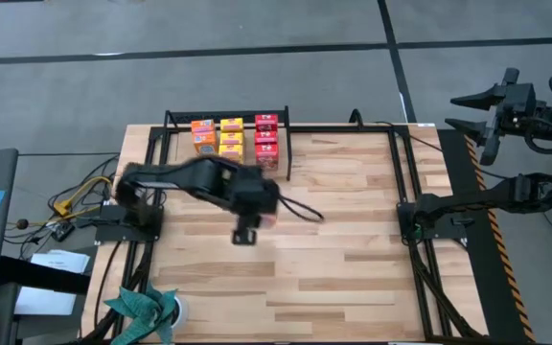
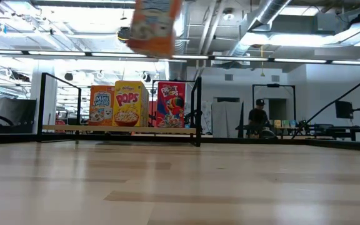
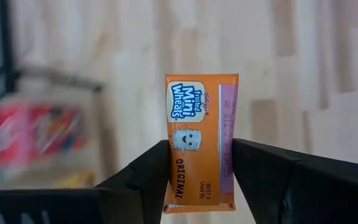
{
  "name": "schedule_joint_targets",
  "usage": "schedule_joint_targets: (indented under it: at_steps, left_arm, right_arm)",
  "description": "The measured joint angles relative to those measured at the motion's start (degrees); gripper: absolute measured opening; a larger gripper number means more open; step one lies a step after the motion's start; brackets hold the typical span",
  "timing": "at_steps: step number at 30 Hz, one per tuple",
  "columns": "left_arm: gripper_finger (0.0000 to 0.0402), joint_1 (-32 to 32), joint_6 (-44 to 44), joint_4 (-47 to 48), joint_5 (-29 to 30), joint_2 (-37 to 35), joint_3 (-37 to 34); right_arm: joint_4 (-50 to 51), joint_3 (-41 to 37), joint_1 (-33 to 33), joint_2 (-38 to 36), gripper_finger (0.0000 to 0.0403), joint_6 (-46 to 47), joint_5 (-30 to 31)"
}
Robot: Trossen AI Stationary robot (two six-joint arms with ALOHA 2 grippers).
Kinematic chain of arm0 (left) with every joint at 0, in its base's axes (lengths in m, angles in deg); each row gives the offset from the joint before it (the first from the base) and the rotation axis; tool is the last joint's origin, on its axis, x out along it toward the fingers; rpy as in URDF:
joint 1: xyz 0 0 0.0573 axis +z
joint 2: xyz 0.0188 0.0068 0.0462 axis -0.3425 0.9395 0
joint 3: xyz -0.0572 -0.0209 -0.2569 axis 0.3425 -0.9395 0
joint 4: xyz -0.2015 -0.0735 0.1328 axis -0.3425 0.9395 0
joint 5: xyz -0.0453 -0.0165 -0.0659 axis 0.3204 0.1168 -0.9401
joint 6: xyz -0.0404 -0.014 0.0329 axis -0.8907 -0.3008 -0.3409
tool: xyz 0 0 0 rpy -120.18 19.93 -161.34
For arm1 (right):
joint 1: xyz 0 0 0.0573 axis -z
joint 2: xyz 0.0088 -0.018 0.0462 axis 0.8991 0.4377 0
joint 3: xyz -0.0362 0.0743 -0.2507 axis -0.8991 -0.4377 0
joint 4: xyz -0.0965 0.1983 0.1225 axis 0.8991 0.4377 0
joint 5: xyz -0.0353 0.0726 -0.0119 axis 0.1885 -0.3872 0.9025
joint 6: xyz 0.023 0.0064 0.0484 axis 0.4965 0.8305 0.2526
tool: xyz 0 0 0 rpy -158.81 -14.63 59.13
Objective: Stack cereal on shelf
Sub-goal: Put the orange cereal box on the shelf aligned with the other orange cereal box
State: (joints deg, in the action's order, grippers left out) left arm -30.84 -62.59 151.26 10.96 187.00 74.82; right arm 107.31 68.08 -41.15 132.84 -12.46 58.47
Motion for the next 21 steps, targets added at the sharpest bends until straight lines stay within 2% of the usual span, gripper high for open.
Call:
schedule_joint_targets:
  at_steps: [3,7,15,21]
  left_arm:
    - [0.0158,1.04,-3.18,4.41,3.32,-4.41,-1.26]
    - [0.0158,2.35,-5.23,4.18,6.88,-12.75,-7.41]
    - [0.0158,5.99,-13.25,2.32,12.86,-35.93,-31.82]
    - [0.0157,11.08,-10.18,-4.29,13.14,-48.55,-46.66]
  right_arm:
    - [0.00,0.00,0.02,0.00,0.0232,-0.09,0.00]
    - [0.00,0.00,0.00,0.01,0.0232,-0.11,0.07]
    - [0.00,0.00,0.02,0.02,0.0232,-0.11,0.14]
    - [0.00,0.02,0.01,0.02,0.0232,0.30,0.15]
